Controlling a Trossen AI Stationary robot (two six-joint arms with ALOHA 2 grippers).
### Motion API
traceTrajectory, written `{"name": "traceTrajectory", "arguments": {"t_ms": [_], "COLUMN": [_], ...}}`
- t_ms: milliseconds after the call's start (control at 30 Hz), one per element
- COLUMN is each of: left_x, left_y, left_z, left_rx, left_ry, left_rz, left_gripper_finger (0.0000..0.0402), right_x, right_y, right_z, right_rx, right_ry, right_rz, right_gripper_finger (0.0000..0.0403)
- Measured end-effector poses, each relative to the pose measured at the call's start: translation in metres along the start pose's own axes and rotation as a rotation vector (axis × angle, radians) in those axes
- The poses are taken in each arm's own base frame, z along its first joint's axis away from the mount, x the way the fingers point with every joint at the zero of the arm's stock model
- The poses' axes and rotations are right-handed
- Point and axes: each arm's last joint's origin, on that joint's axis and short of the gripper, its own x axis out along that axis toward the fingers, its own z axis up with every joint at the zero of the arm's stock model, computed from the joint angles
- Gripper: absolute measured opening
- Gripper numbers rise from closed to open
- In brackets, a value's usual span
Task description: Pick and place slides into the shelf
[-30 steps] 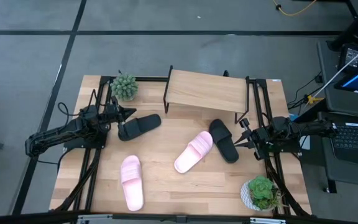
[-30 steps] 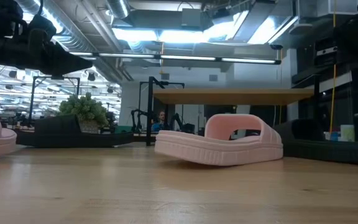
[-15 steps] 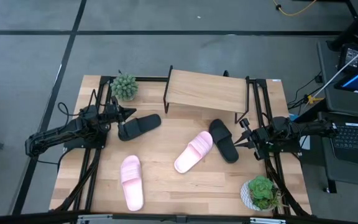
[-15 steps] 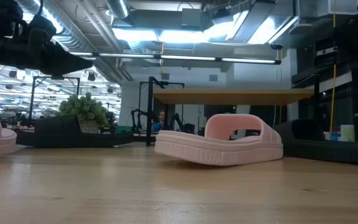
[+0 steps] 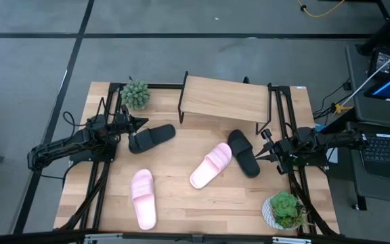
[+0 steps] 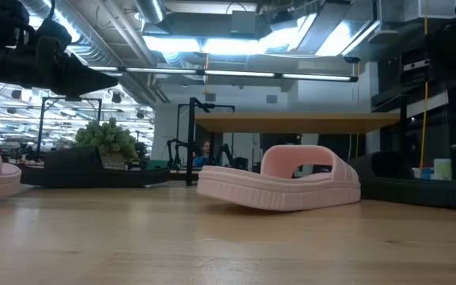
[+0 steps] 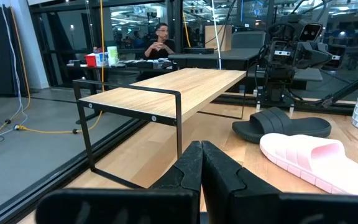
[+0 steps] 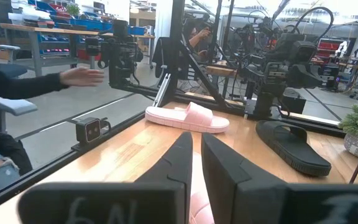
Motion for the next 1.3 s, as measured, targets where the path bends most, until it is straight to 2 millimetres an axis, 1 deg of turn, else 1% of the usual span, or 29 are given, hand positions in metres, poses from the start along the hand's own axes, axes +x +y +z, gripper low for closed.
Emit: {"name": "traceTrajectory", "arguments": {"t_ms": [767,867,1033,1200,1300], "left_x": [0.0,0.0,-0.0002,-0.0013,-0.0017], "left_y": [0.0,-0.0001,-0.0033,-0.0082,-0.0096], "left_z": [0.0007,0.0007,0.002,0.0042,0.0046], "left_rx": [0.0,0.0,0.002,0.005,0.008], "left_ry": [-0.008,-0.007,-0.022,-0.045,-0.05], "left_rz": [0.0,-0.003,-0.116,-0.289,-0.338], "left_gripper_finger": [0.0,0.0,0.0,0.0,0.0], "right_x": [0.0,0.0,0.0,0.0,0.0], "right_y": [0.0,-0.0001,0.0,-0.0001,-0.0008], "right_z": [0.0002,0.0003,0.0001,0.0005,-0.0003], "right_rx": [0.0,0.029,0.102,0.107,0.114], "right_ry": [-0.002,-0.003,-0.001,-0.005,0.003], "right_rz": [0.0,0.0,0.0,-0.001,-0.028], "right_gripper_finger": [0.0037,0.0037,0.0037,0.0037,0.0033]}}
